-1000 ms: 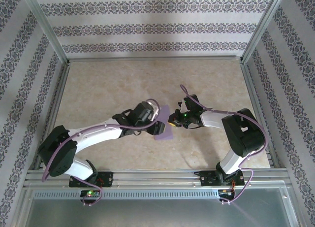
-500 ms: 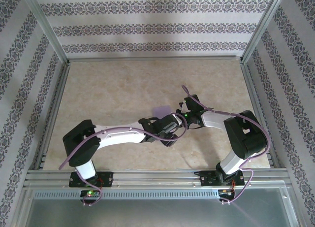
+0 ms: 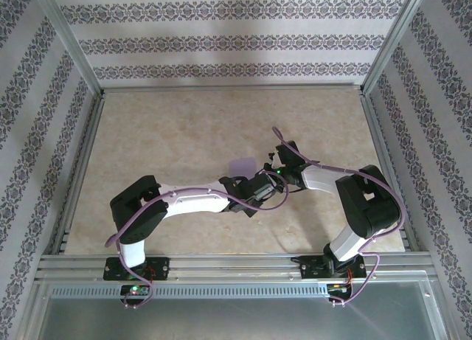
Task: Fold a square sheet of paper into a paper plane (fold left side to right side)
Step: Fold the triangle a second time at the center of the table.
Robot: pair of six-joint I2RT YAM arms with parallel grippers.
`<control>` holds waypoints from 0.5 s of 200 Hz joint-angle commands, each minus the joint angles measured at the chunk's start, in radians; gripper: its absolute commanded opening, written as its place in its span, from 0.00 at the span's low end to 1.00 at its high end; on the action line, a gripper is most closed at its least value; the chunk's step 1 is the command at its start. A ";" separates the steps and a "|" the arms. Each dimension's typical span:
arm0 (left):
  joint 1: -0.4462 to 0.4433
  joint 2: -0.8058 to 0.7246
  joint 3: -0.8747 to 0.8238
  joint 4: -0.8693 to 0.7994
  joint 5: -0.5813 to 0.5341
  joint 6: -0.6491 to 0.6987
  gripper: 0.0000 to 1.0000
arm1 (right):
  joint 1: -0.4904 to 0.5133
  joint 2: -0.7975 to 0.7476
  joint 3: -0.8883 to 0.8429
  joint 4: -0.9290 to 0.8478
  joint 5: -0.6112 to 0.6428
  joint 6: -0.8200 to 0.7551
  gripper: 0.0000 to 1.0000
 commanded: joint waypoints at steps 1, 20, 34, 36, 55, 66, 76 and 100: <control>-0.013 -0.026 -0.001 -0.012 0.017 -0.001 0.22 | 0.000 -0.002 0.024 -0.024 0.022 -0.002 0.00; -0.012 -0.035 -0.005 -0.009 0.033 -0.003 0.16 | 0.000 0.003 0.029 -0.031 0.028 -0.011 0.01; -0.012 -0.040 -0.008 -0.009 0.045 -0.007 0.14 | 0.000 0.005 0.032 -0.032 0.030 -0.012 0.01; -0.012 -0.041 -0.009 -0.010 0.046 -0.007 0.14 | 0.000 0.006 0.032 -0.032 0.030 -0.013 0.01; -0.012 -0.046 -0.010 -0.009 0.056 -0.015 0.11 | -0.001 0.012 0.039 -0.033 0.032 -0.017 0.02; -0.012 -0.048 -0.009 -0.010 0.061 -0.019 0.07 | -0.003 0.014 0.044 -0.034 0.033 -0.020 0.03; -0.011 -0.049 -0.009 -0.011 0.066 -0.024 0.04 | -0.007 0.012 0.046 -0.033 0.033 -0.023 0.06; -0.001 -0.057 -0.011 -0.005 0.087 -0.049 0.00 | -0.026 -0.035 0.039 -0.037 0.050 -0.040 0.14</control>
